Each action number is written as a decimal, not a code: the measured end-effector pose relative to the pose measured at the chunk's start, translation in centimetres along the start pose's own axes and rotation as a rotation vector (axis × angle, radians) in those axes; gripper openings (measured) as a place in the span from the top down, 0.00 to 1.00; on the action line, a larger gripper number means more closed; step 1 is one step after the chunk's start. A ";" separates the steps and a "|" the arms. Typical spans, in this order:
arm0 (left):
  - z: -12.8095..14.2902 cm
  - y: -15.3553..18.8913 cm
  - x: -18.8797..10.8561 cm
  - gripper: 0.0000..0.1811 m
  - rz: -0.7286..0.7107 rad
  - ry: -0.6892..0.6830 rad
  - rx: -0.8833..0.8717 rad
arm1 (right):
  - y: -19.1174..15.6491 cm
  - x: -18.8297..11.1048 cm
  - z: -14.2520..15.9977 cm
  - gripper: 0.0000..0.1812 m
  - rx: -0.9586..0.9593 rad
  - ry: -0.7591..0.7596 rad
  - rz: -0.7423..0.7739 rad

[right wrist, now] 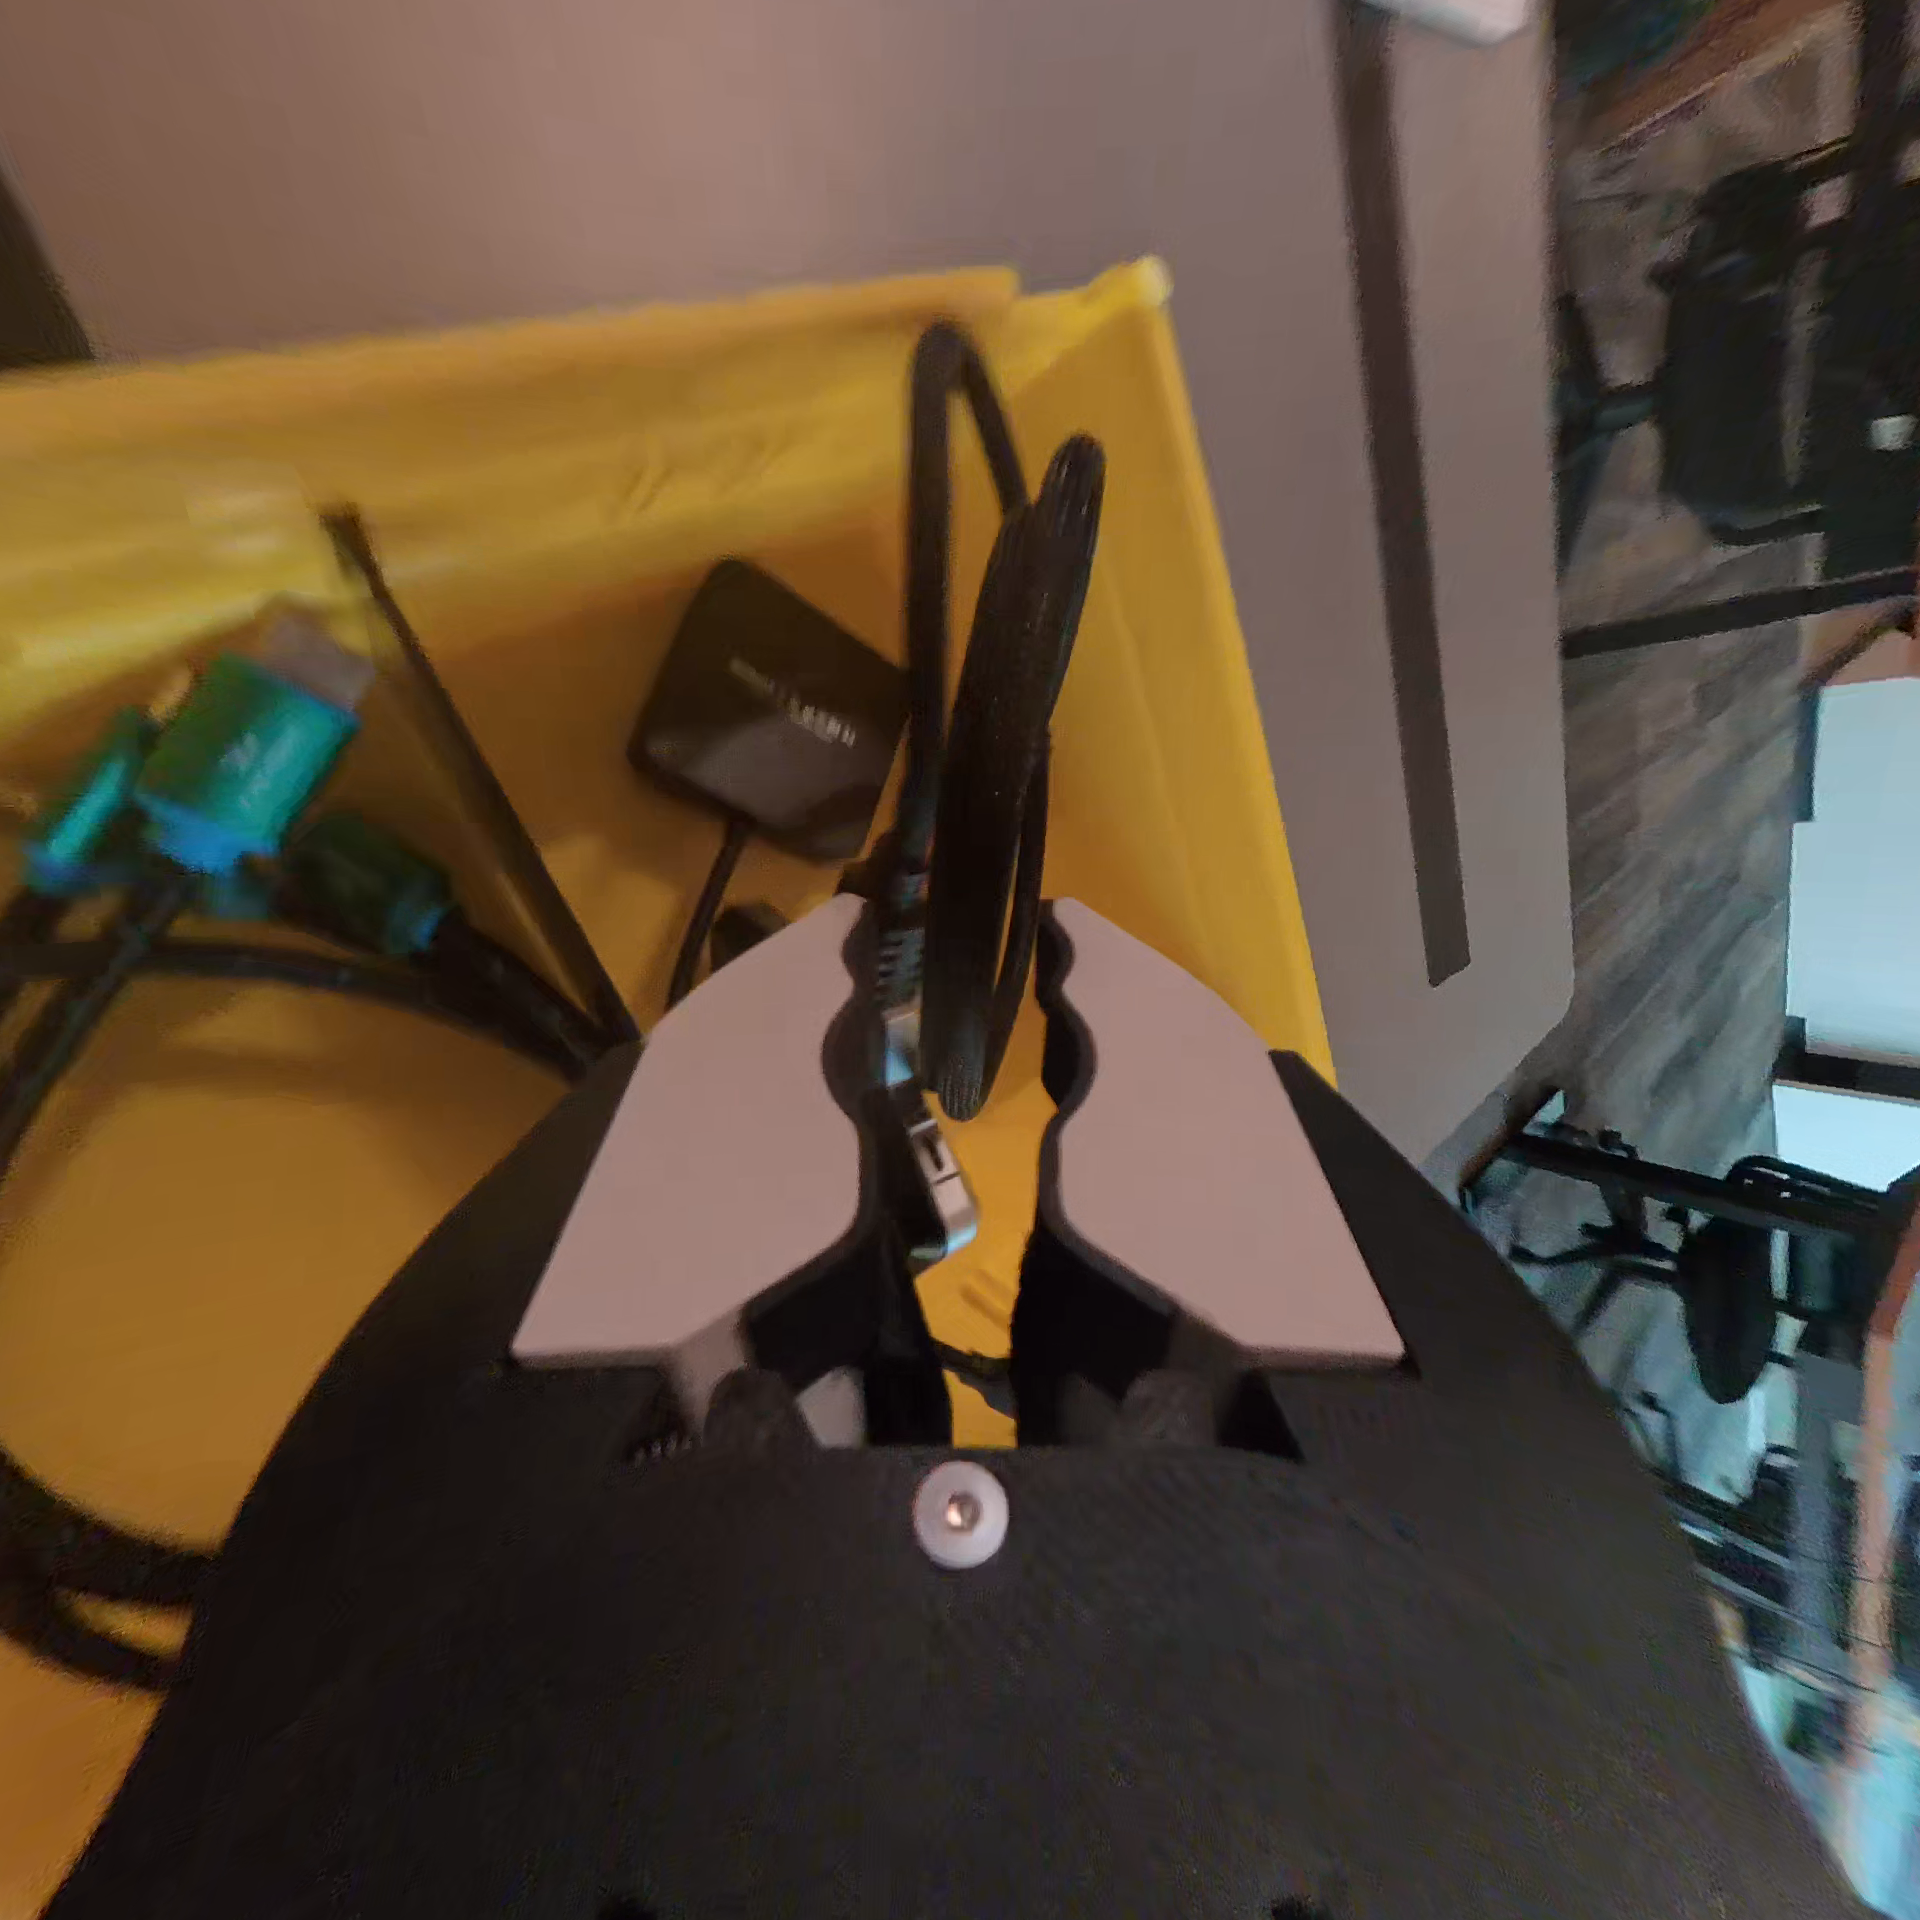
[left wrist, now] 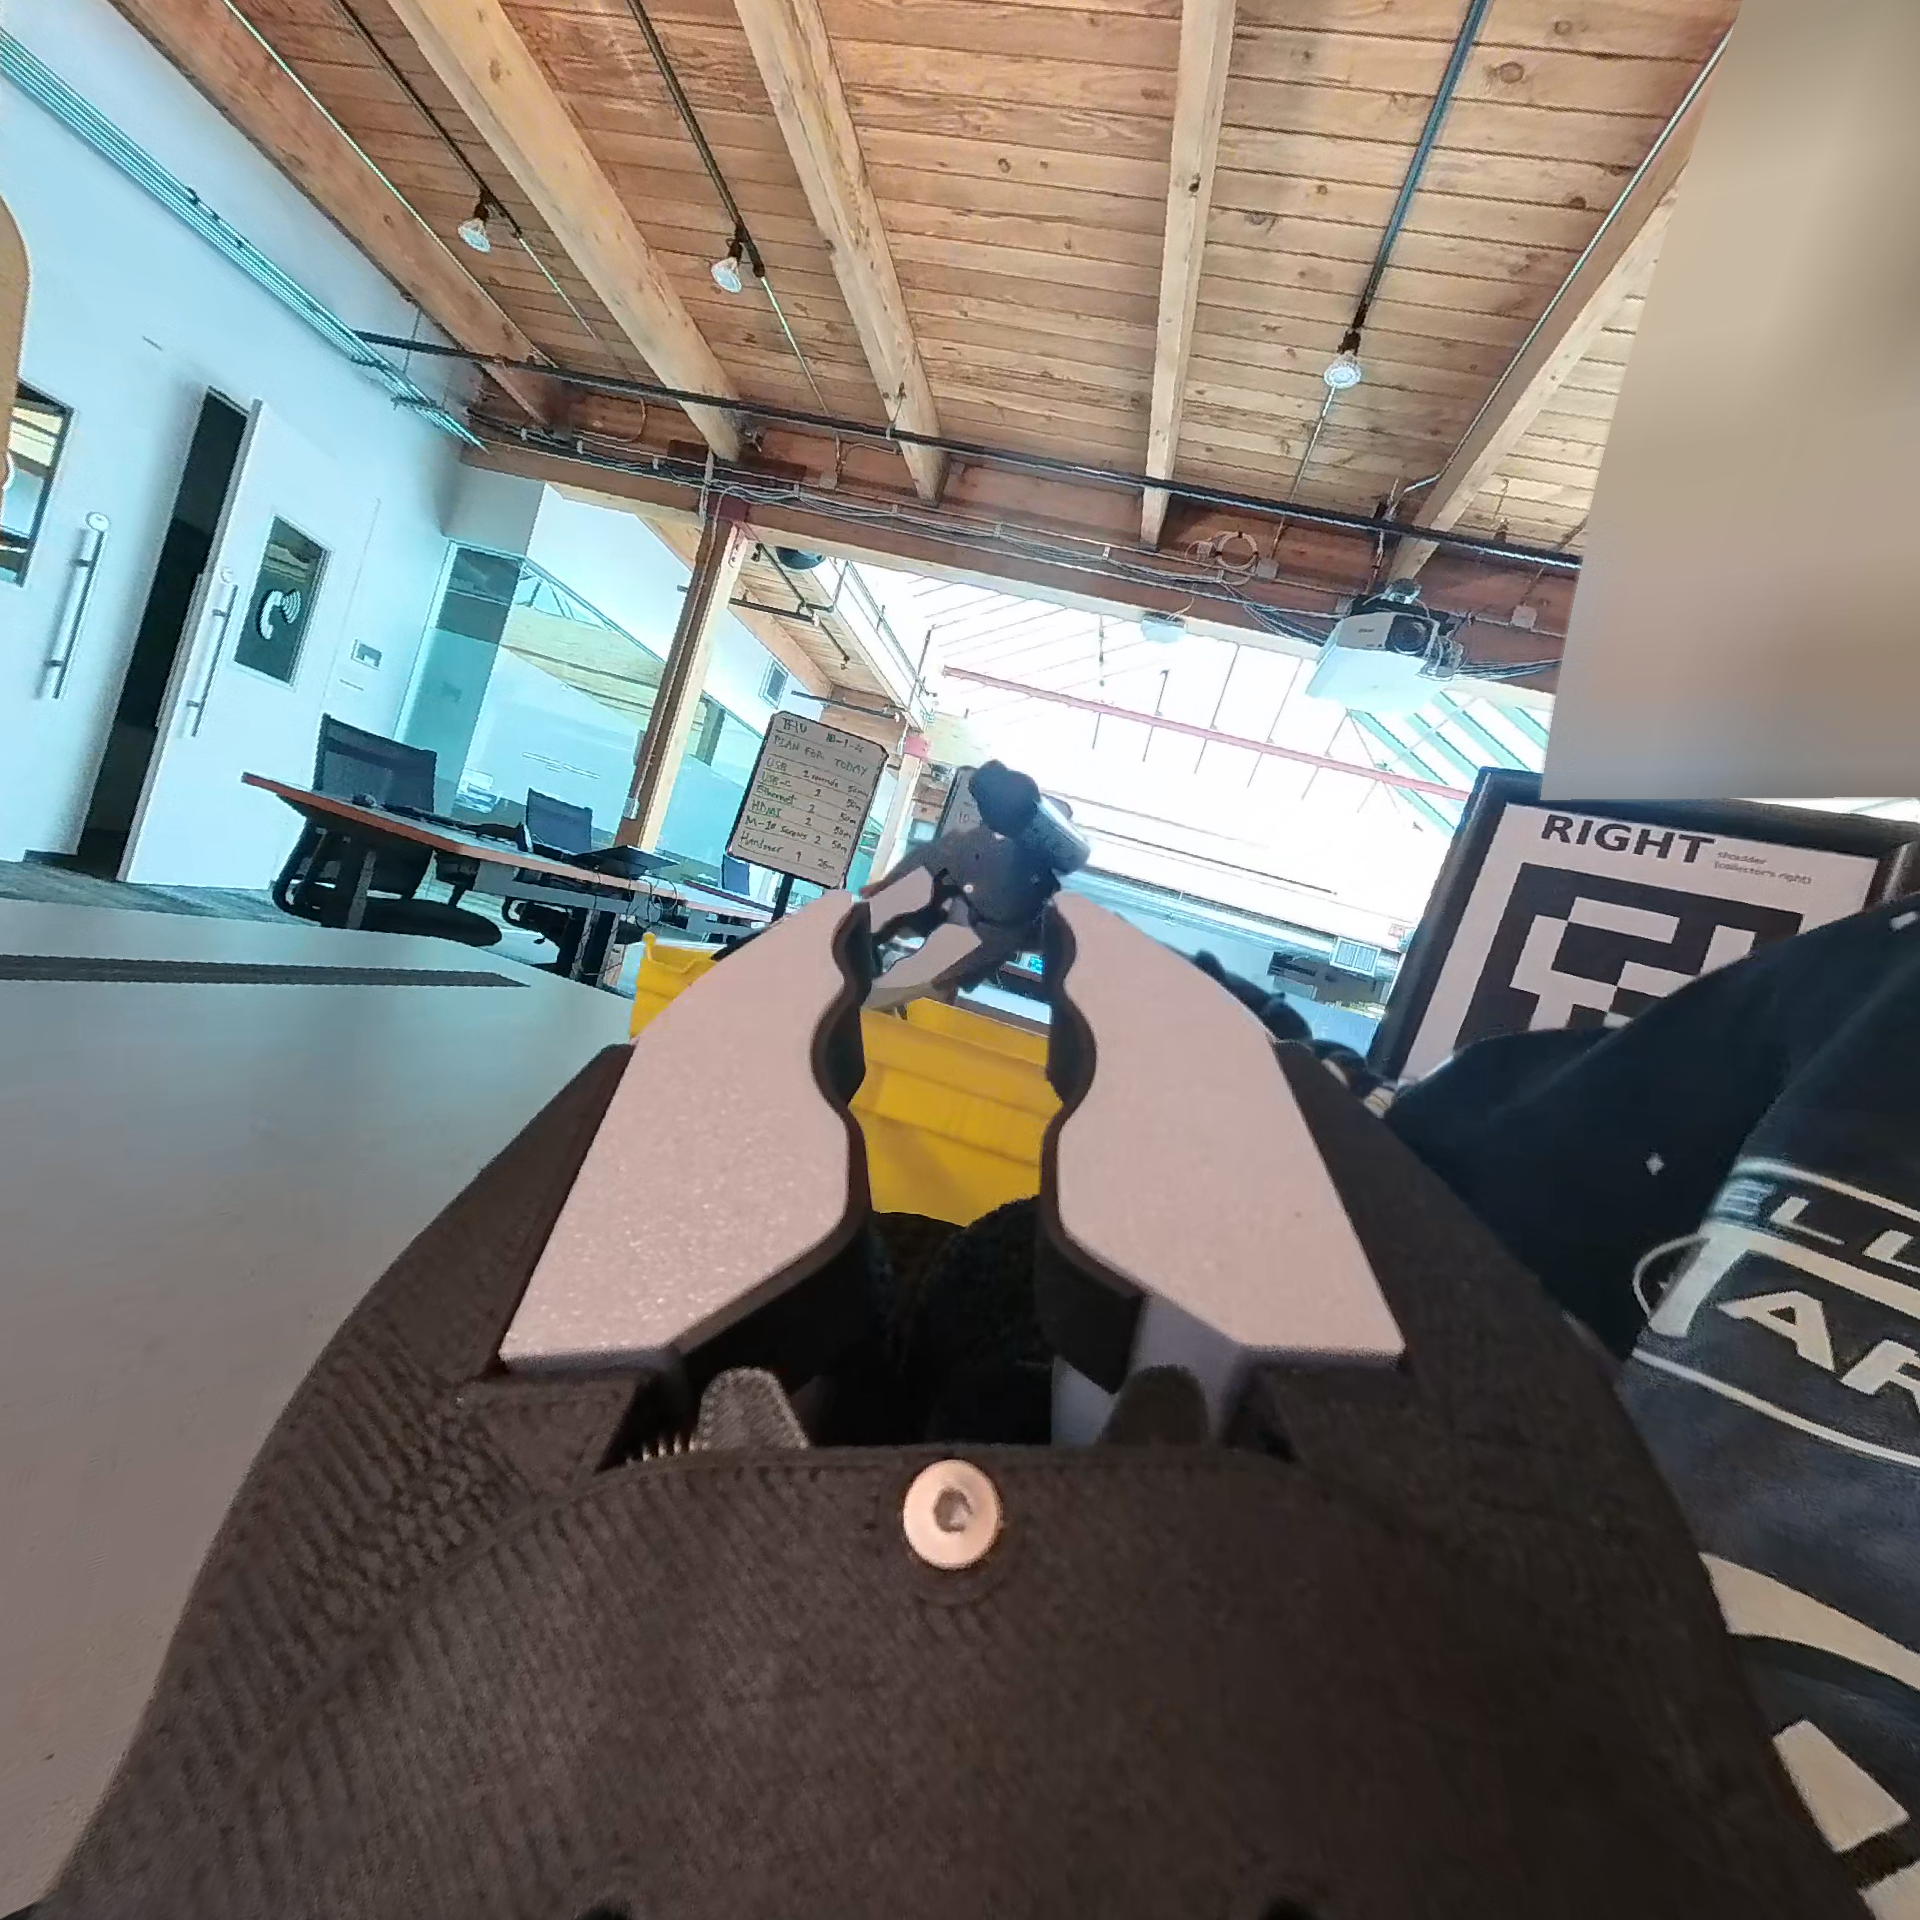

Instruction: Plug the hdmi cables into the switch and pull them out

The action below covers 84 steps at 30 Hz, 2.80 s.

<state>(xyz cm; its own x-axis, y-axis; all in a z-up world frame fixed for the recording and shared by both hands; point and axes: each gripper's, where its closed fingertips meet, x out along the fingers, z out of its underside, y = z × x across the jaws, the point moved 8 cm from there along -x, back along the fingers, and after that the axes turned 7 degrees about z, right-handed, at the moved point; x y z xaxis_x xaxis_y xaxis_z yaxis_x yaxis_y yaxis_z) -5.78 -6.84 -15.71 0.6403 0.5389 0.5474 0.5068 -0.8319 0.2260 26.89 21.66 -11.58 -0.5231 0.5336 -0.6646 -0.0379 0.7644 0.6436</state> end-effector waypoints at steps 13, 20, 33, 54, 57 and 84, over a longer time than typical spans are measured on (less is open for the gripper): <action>0.4 0.1 0.3 0.71 -0.081 0.022 0.139 | -6.7 -12.7 7.2 0.39 0.794 0.244 0.844; 0.6 -0.1 0.5 0.69 -0.099 0.010 0.155 | -12.9 -9.7 13.9 0.44 1.022 -0.141 0.837; 0.7 -0.1 0.6 0.69 -0.098 0.004 0.162 | -12.7 -8.4 12.5 0.85 1.216 -0.181 0.934; 0.6 -0.3 0.6 0.69 -0.104 0.015 0.149 | -11.0 -1.6 4.5 0.90 0.904 -0.332 1.002; 0.6 -0.3 0.6 0.69 -0.104 0.016 0.148 | -10.7 0.7 1.3 0.95 0.801 -0.213 0.910; 0.3 -0.1 0.3 0.70 -0.105 0.054 0.151 | -12.9 6.5 -14.9 0.92 0.561 -0.061 0.580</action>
<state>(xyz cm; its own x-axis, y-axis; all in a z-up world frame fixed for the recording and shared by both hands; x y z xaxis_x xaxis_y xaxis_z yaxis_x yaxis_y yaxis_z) -5.45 -6.58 -15.86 0.5495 0.6101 0.5708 0.6523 -0.7402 0.1632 11.27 9.88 -18.49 -0.2806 0.9074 -0.3129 0.6667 0.4188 0.6166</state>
